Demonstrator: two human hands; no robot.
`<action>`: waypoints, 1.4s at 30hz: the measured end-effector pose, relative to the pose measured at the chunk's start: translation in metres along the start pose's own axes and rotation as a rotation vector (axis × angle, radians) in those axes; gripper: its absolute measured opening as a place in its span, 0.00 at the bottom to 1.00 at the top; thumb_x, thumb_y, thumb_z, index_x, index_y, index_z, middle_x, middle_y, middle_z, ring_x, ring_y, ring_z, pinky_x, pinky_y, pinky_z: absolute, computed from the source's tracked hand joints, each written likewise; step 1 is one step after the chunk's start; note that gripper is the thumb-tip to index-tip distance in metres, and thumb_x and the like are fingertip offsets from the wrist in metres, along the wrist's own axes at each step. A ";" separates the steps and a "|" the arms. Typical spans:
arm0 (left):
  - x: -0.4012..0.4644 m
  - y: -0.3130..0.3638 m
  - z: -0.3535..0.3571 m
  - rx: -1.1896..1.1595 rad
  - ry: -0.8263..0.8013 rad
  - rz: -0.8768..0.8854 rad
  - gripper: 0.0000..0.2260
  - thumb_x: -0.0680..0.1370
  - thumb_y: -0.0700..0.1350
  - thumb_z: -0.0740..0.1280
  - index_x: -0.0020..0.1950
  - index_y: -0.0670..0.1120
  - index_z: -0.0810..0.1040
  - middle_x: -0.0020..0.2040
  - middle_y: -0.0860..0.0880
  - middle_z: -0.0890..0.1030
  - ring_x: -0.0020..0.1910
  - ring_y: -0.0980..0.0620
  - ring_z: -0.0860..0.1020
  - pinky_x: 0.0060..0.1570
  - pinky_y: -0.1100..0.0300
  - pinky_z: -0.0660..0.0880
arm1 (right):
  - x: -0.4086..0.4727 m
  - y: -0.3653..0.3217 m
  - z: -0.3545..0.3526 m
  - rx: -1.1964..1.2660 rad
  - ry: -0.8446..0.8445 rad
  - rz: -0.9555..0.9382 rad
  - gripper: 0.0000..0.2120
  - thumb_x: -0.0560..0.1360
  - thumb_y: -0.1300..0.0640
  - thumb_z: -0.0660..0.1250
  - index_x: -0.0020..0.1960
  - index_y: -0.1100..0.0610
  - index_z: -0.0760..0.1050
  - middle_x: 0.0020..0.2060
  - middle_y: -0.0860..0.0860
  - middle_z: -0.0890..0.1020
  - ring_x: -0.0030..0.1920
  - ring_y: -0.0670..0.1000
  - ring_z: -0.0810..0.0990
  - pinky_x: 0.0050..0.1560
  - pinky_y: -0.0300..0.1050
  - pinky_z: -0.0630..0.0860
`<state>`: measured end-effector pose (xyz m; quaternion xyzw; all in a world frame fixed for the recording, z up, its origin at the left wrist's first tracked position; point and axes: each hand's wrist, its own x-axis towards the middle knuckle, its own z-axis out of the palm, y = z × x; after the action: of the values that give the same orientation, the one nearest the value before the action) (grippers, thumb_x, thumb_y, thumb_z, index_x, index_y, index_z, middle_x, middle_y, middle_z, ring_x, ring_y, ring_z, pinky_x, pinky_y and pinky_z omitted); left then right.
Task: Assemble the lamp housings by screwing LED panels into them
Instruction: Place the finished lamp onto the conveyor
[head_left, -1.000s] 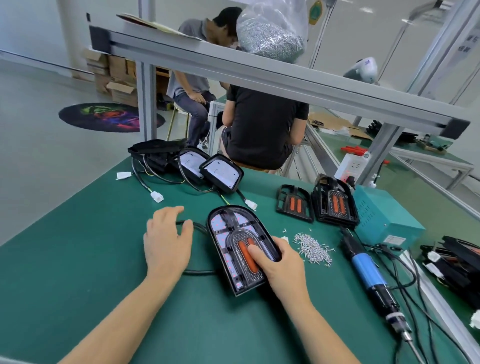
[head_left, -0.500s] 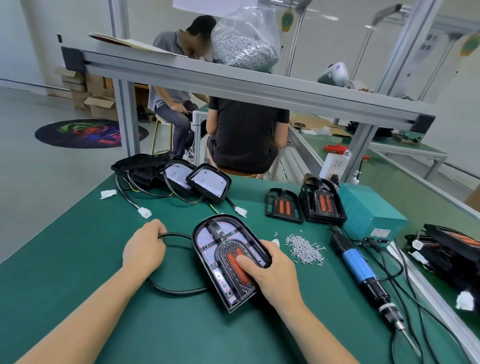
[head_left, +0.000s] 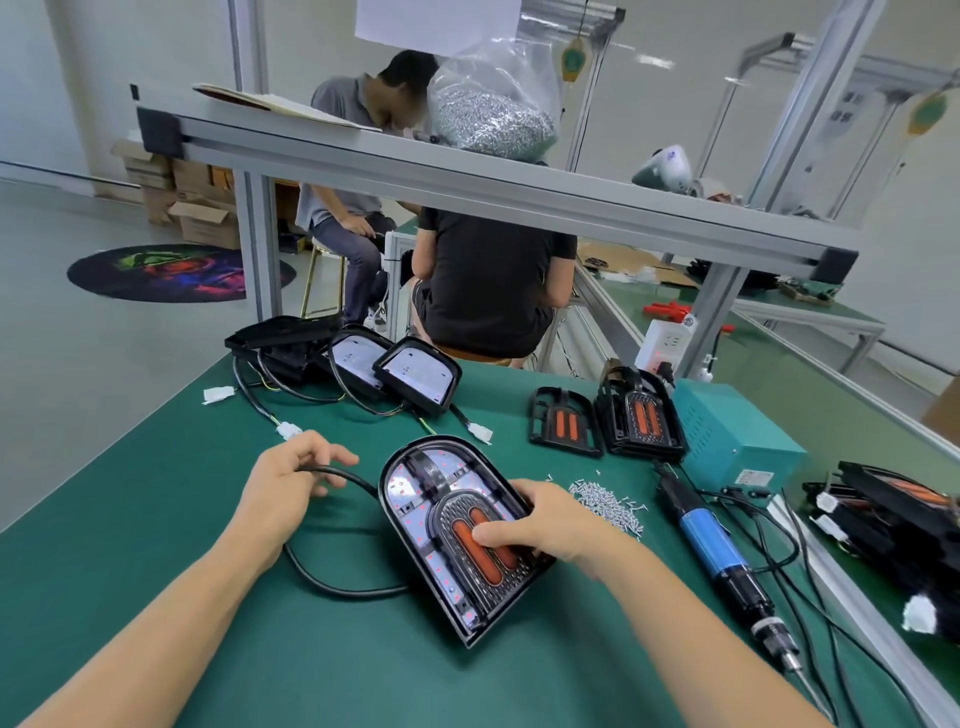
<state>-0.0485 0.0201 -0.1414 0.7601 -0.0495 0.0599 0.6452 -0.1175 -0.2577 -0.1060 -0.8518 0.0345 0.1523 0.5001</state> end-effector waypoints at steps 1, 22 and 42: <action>0.000 0.000 0.001 -0.007 0.007 -0.002 0.17 0.67 0.22 0.50 0.35 0.44 0.65 0.42 0.52 0.85 0.33 0.56 0.78 0.38 0.59 0.70 | 0.002 -0.001 0.000 0.012 -0.033 0.008 0.30 0.57 0.44 0.80 0.56 0.53 0.81 0.48 0.48 0.86 0.49 0.49 0.85 0.51 0.45 0.81; -0.053 0.028 0.049 -0.845 0.008 -0.605 0.12 0.75 0.35 0.63 0.57 0.42 0.74 0.49 0.43 0.81 0.46 0.49 0.79 0.53 0.54 0.73 | 0.004 0.006 0.026 0.298 0.215 -0.033 0.10 0.71 0.50 0.76 0.47 0.54 0.81 0.39 0.46 0.86 0.36 0.42 0.82 0.37 0.30 0.75; -0.048 0.041 0.062 -0.836 -0.324 -0.564 0.18 0.66 0.35 0.67 0.56 0.36 0.79 0.48 0.36 0.83 0.40 0.40 0.84 0.34 0.48 0.81 | 0.005 -0.017 0.039 1.075 0.112 0.021 0.26 0.65 0.49 0.75 0.58 0.60 0.76 0.55 0.61 0.82 0.50 0.59 0.82 0.54 0.56 0.78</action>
<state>-0.1009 -0.0481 -0.1189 0.4213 0.0379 -0.2591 0.8683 -0.1175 -0.2153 -0.1108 -0.4824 0.1427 0.0726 0.8612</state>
